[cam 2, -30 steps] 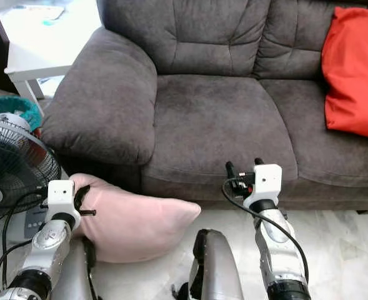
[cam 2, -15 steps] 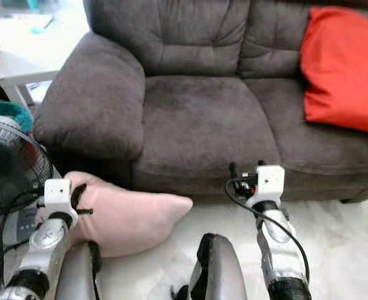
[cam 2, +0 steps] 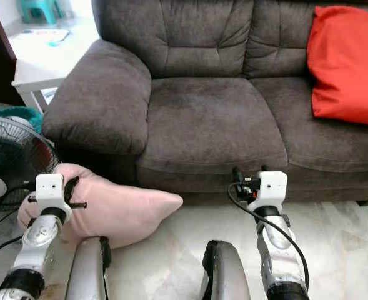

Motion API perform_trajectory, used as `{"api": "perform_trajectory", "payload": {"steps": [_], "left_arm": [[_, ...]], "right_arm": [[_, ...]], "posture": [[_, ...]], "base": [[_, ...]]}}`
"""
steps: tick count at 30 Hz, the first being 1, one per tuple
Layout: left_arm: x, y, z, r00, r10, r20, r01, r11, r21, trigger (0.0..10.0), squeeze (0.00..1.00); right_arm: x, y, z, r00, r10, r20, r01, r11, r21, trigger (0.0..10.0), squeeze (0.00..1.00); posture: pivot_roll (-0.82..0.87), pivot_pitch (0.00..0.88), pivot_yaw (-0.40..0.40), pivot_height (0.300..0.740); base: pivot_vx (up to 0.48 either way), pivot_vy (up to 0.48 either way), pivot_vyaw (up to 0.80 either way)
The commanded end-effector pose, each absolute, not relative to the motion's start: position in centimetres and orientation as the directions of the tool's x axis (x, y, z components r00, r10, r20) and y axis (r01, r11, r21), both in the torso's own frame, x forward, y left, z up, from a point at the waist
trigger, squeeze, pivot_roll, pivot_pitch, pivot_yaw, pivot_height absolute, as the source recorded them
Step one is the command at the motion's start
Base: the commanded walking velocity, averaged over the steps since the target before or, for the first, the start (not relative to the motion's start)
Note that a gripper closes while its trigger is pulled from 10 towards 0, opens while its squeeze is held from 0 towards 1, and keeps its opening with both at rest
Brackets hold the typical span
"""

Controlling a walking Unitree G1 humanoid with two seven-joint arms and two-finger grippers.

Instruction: Move the pillow to the sofa from floor

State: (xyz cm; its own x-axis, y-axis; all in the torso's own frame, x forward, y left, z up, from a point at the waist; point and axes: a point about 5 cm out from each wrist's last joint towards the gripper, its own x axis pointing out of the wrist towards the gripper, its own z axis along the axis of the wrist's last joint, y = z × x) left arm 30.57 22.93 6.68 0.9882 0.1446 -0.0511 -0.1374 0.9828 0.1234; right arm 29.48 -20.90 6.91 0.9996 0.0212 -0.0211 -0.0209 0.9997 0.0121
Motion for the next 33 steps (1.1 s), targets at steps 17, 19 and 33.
{"api": "perform_trajectory", "payload": {"steps": [17, 19, 33], "left_arm": [[31.09, 21.89, 9.18, 0.993, 0.095, 0.066, -0.102, 0.988, 0.116, 10.0, 0.0], [31.08, 21.88, 9.18, 0.993, 0.095, 0.065, -0.102, 0.988, 0.116, 10.0, 0.0], [31.06, 21.86, 9.2, 0.994, 0.092, 0.059, -0.098, 0.988, 0.118, 10.0, 0.0]], "right_arm": [[29.33, -21.09, 7.72, 1.0, 0.004, 0.018, -0.004, 1.0, 0.014, 10.0, 0.0], [29.34, -21.06, 7.72, 1.0, 0.005, 0.018, -0.005, 1.0, 0.015, 10.0, 0.0], [29.27, -21.28, 7.57, 1.0, 0.006, 0.012, -0.006, 1.0, 0.009, 10.0, 0.0]], "posture": [[0.13, 0.0, -0.046, 0.462], [0.13, 0.0, -0.046, 0.462], [0.13, 0.0, -0.043, 0.47]], "base": [[0.0, 0.0, 0.0], [0.0, 0.0, 0.0], [0.0, 0.0, 0.0]]}}
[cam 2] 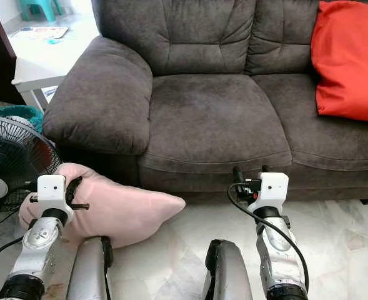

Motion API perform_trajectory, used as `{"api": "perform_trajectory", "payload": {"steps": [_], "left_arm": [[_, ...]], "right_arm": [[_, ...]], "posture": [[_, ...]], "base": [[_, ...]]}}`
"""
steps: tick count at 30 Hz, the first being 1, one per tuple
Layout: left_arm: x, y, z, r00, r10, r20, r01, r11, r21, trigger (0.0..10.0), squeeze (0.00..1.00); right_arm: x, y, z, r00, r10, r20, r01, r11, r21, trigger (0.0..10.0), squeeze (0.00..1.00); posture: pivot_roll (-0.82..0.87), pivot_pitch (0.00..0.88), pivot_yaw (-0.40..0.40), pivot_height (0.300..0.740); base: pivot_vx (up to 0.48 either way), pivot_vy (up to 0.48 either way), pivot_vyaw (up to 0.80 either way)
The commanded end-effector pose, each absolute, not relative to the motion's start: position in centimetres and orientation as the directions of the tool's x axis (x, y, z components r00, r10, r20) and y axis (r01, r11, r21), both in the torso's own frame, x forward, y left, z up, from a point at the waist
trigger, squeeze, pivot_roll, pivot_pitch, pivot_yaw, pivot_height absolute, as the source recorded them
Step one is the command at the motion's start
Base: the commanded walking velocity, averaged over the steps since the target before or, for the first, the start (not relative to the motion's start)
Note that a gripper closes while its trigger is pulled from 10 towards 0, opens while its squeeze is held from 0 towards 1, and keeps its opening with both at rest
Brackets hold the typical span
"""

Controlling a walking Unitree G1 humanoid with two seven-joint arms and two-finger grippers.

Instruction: Move the pillow to the sofa from floor

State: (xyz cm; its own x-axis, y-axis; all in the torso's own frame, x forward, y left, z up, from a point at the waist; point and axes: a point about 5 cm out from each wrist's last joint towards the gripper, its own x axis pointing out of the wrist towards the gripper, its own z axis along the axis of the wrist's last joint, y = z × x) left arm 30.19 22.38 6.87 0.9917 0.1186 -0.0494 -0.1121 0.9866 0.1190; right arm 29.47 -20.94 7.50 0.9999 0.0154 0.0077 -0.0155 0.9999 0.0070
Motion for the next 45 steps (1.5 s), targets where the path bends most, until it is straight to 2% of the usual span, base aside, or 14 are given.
{"api": "perform_trajectory", "payload": {"steps": [1, 24, 45], "left_arm": [[31.06, 21.85, 9.2, 0.994, 0.091, 0.059, -0.098, 0.988, 0.117, 10.0, 0.0], [31.26, 21.82, 9.28, 0.994, 0.093, 0.052, -0.099, 0.988, 0.117, 10.0, 0.0], [31.29, 21.7, 9.19, 0.994, 0.097, 0.05, -0.102, 0.989, 0.107, 10.0, 0.0]], "right_arm": [[29.27, -21.28, 7.57, 1.0, 0.006, 0.012, -0.006, 1.0, 0.009, 10.0, 0.0], [29.15, -21.21, 7.32, 1.0, 0.0, 0.008, -0.001, 1.0, 0.022, 10.0, 0.0], [29.34, -21.17, 7.43, 1.0, 0.018, 0.011, -0.018, 1.0, 0.01, 10.0, 0.0]], "posture": [[0.13, 0.0, -0.043, 0.474], [0.13, 0.0, -0.044, 0.596], [0.14, 0.0, -0.057, 0.596]], "base": [[0.0, 0.0, 0.0], [0.0, 0.0, 0.0], [0.0, 0.0, 0.0]]}}
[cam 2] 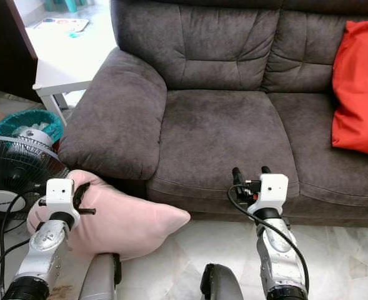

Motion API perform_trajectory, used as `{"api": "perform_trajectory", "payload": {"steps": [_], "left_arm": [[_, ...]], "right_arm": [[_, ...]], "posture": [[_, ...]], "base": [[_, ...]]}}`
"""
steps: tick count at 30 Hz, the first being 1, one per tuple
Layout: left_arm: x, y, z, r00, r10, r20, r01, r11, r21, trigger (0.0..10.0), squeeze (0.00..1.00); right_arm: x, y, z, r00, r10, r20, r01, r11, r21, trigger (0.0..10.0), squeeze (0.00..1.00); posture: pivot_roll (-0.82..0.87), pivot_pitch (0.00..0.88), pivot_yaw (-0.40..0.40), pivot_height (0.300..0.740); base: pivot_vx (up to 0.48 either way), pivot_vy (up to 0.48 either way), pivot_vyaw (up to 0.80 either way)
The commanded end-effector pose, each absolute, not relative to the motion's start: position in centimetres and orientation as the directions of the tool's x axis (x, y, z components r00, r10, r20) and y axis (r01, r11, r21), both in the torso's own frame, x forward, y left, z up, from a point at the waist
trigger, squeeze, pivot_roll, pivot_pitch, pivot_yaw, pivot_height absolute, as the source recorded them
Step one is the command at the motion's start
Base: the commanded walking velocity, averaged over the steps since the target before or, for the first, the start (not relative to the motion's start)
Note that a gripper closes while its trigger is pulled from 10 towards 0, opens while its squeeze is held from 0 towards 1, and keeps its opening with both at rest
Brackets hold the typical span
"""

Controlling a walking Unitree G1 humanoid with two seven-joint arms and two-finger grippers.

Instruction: Move the pillow to the sofa from floor

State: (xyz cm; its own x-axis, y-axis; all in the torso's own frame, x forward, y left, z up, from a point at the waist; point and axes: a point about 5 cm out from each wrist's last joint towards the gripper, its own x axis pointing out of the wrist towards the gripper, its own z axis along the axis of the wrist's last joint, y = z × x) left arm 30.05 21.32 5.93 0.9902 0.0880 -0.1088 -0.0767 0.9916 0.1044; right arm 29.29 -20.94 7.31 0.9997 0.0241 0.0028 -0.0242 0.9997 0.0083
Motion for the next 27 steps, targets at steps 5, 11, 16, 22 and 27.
{"api": "perform_trajectory", "payload": {"steps": [5, 11, 16, 22, 27], "left_arm": [[31.34, 21.63, 9.21, 0.994, 0.093, 0.049, -0.098, 0.99, 0.106, 10.0, 0.0], [31.33, 21.7, 9.21, 0.995, 0.093, 0.048, -0.098, 0.989, 0.107, 10.0, 0.0], [31.33, 21.76, 9.21, 0.995, 0.091, 0.046, -0.095, 0.989, 0.11, 10.0, 0.0], [31.24, 21.87, 9.16, 0.995, 0.088, 0.043, -0.093, 0.989, 0.111, 10.0, 0.0], [31.3, 21.72, 9.16, 0.996, 0.076, 0.04, -0.08, 0.991, 0.11, 10.0, 0.0]], "right_arm": [[29.42, -21.08, 7.48, 1.0, 0.016, 0.014, -0.016, 1.0, 0.009, 10.0, 0.0], [29.44, -21.05, 7.46, 1.0, 0.012, 0.015, -0.012, 1.0, 0.013, 10.0, 0.0], [29.42, -20.93, 7.29, 1.0, 0.01, 0.012, -0.011, 1.0, 0.017, 10.0, 0.0], [29.37, -20.8, 7.08, 1.0, 0.012, 0.004, -0.012, 1.0, 0.017, 10.0, 0.0], [29.29, -20.89, 6.91, 1.0, 0.003, 0.001, -0.003, 1.0, 0.022, 10.0, 0.0]], "posture": [[0.14, 0.0, -0.057, 0.604], [0.14, 0.0, -0.054, 0.643], [0.14, 0.0, -0.053, 0.676], [0.14, 0.0, -0.049, 0.685], [0.14, 0.0, -0.048, 0.685]], "base": [[0.0, 0.0, 0.0], [0.0, 0.0, 0.0], [0.0, 0.0, 0.0], [0.0, 0.0, 0.0], [0.0, 0.0, 0.0]]}}
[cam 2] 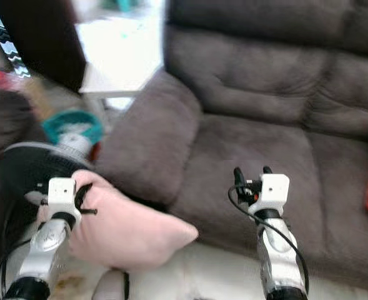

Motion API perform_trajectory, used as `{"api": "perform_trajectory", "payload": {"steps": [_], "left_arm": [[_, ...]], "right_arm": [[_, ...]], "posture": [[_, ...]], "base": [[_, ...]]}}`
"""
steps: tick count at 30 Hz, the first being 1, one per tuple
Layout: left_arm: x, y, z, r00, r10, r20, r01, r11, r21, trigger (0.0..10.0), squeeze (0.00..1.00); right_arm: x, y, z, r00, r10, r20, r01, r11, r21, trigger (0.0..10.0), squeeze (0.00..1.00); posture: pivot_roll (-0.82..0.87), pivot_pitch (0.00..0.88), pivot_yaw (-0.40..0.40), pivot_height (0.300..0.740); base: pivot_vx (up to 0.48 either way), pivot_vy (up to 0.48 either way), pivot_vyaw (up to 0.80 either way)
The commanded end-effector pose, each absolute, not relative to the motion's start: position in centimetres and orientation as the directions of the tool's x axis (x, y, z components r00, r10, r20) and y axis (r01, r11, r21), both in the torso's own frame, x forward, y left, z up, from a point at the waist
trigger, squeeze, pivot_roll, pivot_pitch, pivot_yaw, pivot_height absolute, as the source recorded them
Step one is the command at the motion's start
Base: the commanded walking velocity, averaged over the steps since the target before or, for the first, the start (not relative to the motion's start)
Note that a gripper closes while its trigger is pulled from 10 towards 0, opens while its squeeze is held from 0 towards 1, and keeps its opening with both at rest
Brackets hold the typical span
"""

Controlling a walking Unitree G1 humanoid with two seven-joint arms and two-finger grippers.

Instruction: Move the pillow to the sofa from floor

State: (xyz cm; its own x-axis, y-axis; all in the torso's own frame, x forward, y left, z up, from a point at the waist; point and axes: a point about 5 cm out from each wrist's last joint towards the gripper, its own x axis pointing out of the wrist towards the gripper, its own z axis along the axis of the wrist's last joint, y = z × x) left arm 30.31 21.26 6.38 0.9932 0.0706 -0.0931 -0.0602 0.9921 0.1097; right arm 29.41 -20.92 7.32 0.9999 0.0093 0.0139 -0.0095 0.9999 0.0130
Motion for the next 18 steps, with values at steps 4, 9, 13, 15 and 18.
{"api": "perform_trajectory", "payload": {"steps": [4, 9, 13, 15, 18], "left_arm": [[31.31, 21.5, 9.13, 0.997, 0.063, 0.038, -0.067, 0.992, 0.107, 10.0, 0.0], [31.27, 21.37, 9.06, 0.998, 0.054, 0.034, -0.057, 0.993, 0.103, 10.0, 0.0], [31.25, 21.34, 9.02, 0.998, 0.047, 0.03, -0.05, 0.994, 0.099, 10.0, 0.0], [31.25, 21.3, 9.02, 0.999, 0.044, 0.03, -0.047, 0.994, 0.097, 10.0, 0.0], [31.26, 21.26, 9.03, 0.999, 0.042, 0.031, -0.045, 0.994, 0.096, 10.0, 0.0]], "right_arm": [[29.28, -20.88, 6.87, 1.0, 0.004, -0.002, -0.004, 1.0, 0.022, 10.0, 0.0], [29.32, -20.92, 6.79, 1.0, 0.002, -0.005, -0.002, 1.0, 0.023, 10.0, 0.0], [29.4, -20.94, 6.77, 1.0, 0.001, -0.006, -0.001, 1.0, 0.023, 10.0, 0.0], [29.4, -20.94, 6.77, 1.0, 0.001, -0.005, -0.001, 1.0, 0.025, 10.0, 0.0], [29.4, -20.97, 6.73, 1.0, -0.001, -0.005, 0.001, 1.0, 0.026, 10.0, 0.0]], "posture": [[0.15, 0.0, -0.049, 0.685], [0.15, 0.0, -0.05, 0.685], [0.15, 0.0, -0.05, 0.685], [0.15, 0.0, -0.048, 0.685], [0.15, 0.0, -0.047, 0.685]], "base": [[0.0, 0.0, 0.0], [0.0, 0.0, 0.0], [0.0, 0.0, 0.0], [0.0, 0.0, 0.0], [0.0, 0.0, 0.0]]}}
